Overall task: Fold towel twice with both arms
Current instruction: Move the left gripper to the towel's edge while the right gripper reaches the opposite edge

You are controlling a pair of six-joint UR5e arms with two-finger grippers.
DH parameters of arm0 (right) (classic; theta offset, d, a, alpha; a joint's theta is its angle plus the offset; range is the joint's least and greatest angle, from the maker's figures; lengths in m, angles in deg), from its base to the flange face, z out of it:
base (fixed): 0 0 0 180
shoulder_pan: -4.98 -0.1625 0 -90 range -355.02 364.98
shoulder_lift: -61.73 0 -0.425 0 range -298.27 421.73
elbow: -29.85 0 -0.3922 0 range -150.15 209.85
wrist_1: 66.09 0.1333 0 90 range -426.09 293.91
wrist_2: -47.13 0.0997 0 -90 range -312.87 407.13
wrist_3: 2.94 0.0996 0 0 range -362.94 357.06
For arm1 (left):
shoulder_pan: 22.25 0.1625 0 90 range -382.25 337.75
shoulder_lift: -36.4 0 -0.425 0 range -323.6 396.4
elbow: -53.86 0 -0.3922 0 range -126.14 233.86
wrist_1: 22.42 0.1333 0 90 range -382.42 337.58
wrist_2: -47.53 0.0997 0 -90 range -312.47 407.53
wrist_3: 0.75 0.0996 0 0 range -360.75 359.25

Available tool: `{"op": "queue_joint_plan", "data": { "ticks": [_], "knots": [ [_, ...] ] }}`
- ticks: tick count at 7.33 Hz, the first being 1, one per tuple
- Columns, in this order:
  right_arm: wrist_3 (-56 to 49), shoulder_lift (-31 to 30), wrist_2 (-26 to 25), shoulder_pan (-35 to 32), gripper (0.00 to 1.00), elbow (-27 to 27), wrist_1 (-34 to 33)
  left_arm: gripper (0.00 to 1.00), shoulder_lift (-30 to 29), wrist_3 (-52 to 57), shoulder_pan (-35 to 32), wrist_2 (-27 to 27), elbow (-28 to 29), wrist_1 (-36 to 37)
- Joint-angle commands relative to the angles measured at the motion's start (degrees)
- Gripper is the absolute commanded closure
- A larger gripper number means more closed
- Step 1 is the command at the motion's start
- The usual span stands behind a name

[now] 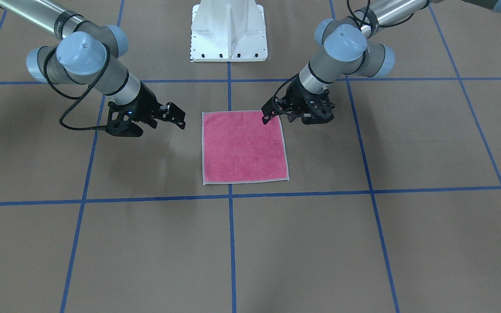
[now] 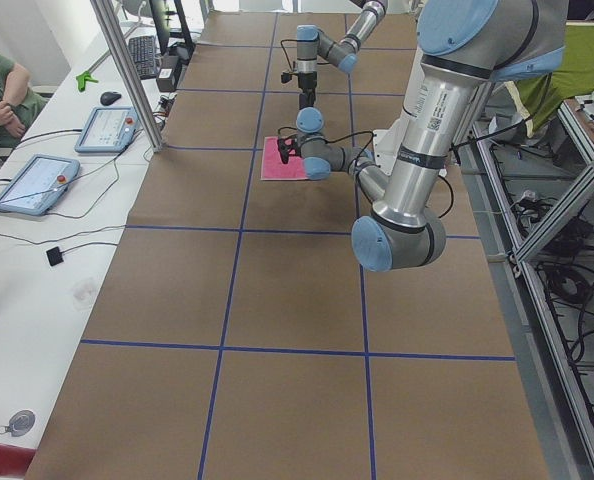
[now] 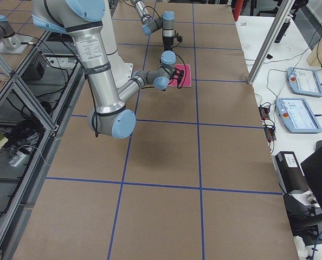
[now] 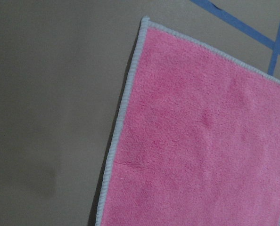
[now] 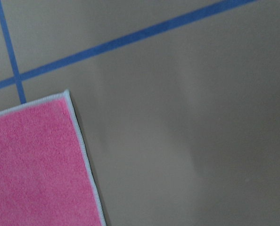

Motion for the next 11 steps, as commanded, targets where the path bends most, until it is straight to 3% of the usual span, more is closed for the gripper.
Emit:
{"op": "queue_joint_plan", "data": {
  "ticks": [1, 2, 3, 4, 11],
  "knots": [
    [1.5, 0.9, -0.7, 1.2, 0.02, 0.4, 0.0, 0.01, 0.0, 0.0, 1.4, -0.1, 0.7, -0.1],
    [1.5, 0.9, -0.8, 1.4, 0.02, 0.4, 0.0, 0.01, 0.0, -0.1, 1.6, -0.1, 0.6, 0.0],
    [1.5, 0.9, -1.2, 2.0, 0.13, 0.4, -0.1, 0.01, 0.0, -0.1, 1.6, -0.1, 0.6, 0.0],
    [1.4, 1.1, -2.7, 4.0, 0.15, -0.1, -0.1, 0.01, 0.1, -0.1, 1.6, -0.1, 0.6, 0.0],
    [0.9, 5.2, -7.3, 7.1, 0.02, -5.1, -0.2, 0.01, 0.5, -0.2, 1.6, -0.1, -0.5, 0.0]
  ]
}}
